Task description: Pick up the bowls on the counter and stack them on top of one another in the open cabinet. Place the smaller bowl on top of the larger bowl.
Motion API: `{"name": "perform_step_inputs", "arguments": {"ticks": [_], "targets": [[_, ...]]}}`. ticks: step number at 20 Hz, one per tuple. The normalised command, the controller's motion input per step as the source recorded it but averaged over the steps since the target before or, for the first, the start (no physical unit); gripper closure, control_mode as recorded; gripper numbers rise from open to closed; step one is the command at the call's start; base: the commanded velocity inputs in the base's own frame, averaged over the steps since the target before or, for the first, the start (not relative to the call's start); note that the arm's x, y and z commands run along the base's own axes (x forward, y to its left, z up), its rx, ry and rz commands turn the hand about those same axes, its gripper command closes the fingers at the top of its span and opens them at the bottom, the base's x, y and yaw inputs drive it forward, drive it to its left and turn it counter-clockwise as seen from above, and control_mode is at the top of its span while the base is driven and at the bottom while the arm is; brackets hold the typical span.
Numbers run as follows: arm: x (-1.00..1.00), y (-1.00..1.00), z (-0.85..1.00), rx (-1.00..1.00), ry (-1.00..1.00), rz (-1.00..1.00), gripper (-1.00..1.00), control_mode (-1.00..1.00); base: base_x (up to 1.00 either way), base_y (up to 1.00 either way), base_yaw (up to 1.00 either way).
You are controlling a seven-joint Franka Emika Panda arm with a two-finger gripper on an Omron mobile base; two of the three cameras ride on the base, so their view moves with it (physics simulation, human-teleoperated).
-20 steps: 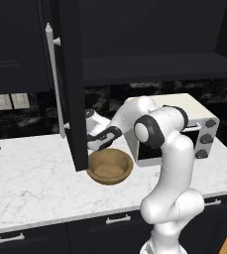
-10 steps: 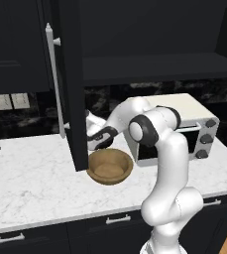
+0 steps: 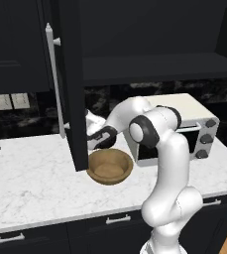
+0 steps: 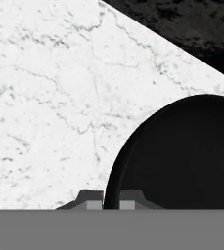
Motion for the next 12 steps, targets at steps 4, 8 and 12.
{"name": "perform_step_inputs", "arguments": {"ticks": [4,8,12], "targets": [[-0.55,-0.05,0.93,0.0,-0.2,0.12,1.0,-1.0,0.0,0.0,0.0],[-0.56,-0.03,0.95,0.0,-0.15,0.2,1.0,-1.0,0.0,0.0,0.0],[-0.88,-0.05,0.61,0.0,-0.03,0.26,1.0,-1.0,0.0,0.0,0.0]]}}
